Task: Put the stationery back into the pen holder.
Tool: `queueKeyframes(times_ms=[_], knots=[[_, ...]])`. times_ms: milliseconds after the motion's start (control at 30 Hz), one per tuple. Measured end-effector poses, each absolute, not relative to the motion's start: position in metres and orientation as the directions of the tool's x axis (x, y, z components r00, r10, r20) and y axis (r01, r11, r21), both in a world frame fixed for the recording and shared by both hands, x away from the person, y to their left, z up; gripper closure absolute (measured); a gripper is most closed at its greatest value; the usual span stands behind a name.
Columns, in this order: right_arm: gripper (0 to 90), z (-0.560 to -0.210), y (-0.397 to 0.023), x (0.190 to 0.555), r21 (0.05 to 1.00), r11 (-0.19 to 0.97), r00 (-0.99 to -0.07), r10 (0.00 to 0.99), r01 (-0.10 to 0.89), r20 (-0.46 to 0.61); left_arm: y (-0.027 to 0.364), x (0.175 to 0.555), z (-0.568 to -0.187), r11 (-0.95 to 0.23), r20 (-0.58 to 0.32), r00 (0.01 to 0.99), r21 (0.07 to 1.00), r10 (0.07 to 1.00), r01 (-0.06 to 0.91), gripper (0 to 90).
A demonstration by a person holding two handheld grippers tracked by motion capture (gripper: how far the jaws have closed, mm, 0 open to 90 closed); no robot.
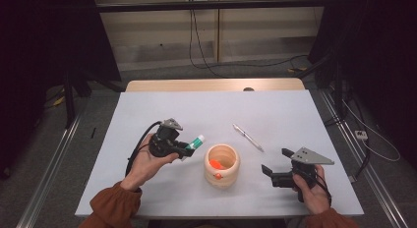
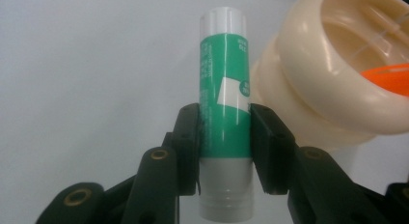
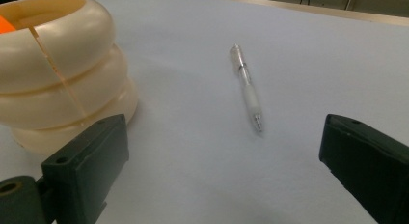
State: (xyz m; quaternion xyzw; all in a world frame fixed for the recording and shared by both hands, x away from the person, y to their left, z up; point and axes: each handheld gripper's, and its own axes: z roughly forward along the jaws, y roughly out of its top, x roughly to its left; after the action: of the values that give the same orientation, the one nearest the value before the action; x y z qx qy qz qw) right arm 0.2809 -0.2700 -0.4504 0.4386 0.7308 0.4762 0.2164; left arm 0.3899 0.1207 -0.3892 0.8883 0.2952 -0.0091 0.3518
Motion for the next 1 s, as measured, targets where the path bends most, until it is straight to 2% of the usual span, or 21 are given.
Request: queueKeyframes(times_ms=[433, 900, 1000], knots=[[5.0, -0.441, -0.259, 0.286, 0.870, 0.201, -0.593, 0.795, 0.451, 0.124, 0.126, 0.378, -0.372, -0.615, -0.212, 0.865, 0.628, 0.454, 0.477, 66.1], [6.6, -0.424, -0.242, 0.282, 0.814, 0.354, -0.742, 0.657, 0.461, 0.135, 0.130, 0.353, -0.355, -0.663, -0.189, 0.894, 0.613, 0.407, 0.431, 66.1], [9.7, -0.423, -0.237, 0.279, 0.798, 0.389, -0.764, 0.631, 0.460, 0.133, 0.133, 0.343, -0.358, -0.673, -0.223, 0.902, 0.604, 0.370, 0.426, 66.1]])
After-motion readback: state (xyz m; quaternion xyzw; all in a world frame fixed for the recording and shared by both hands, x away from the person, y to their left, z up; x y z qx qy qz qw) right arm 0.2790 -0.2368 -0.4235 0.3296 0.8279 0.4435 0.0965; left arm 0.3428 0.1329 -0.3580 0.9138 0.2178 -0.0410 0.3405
